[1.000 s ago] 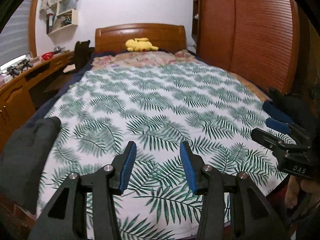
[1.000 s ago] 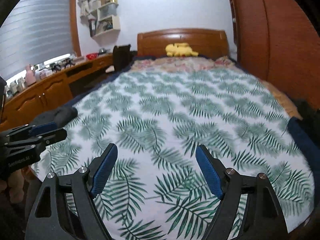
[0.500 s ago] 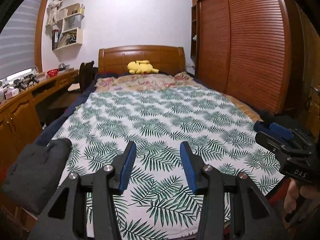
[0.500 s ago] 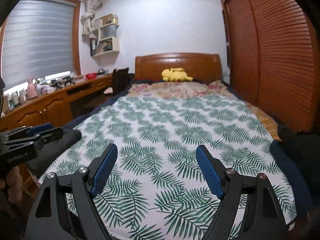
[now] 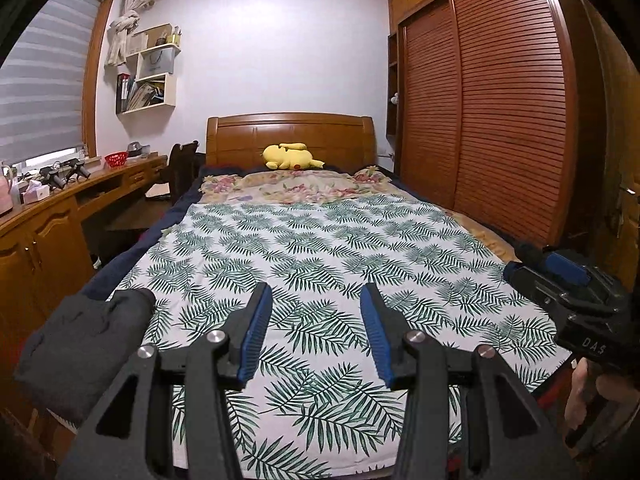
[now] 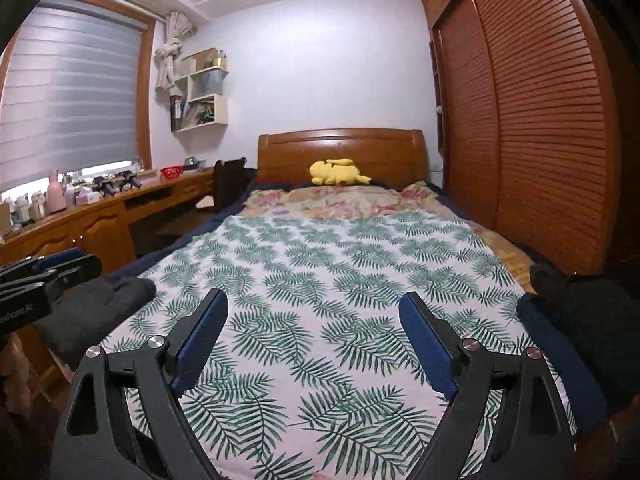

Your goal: Fold large clothes

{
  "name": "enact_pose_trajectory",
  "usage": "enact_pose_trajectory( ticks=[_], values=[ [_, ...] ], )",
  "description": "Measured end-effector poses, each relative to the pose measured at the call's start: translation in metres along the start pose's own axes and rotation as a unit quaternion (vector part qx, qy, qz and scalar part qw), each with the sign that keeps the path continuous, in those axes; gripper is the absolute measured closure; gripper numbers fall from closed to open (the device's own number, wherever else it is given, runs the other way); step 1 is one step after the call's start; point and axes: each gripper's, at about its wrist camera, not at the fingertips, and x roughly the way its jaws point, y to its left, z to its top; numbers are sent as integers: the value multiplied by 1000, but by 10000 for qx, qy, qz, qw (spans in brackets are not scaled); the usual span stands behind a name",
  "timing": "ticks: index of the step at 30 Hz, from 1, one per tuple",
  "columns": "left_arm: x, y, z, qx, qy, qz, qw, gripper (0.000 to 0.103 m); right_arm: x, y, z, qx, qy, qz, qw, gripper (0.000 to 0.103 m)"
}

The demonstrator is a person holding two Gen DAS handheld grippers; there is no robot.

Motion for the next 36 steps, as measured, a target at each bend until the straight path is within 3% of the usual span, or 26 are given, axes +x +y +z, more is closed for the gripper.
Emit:
enact_pose_trajectory(
  ticks=[36],
  values=[
    [6,1,-8,-4,73,120,9999,58,3,-4,-7,83,33,-50,9999,13]
  ],
)
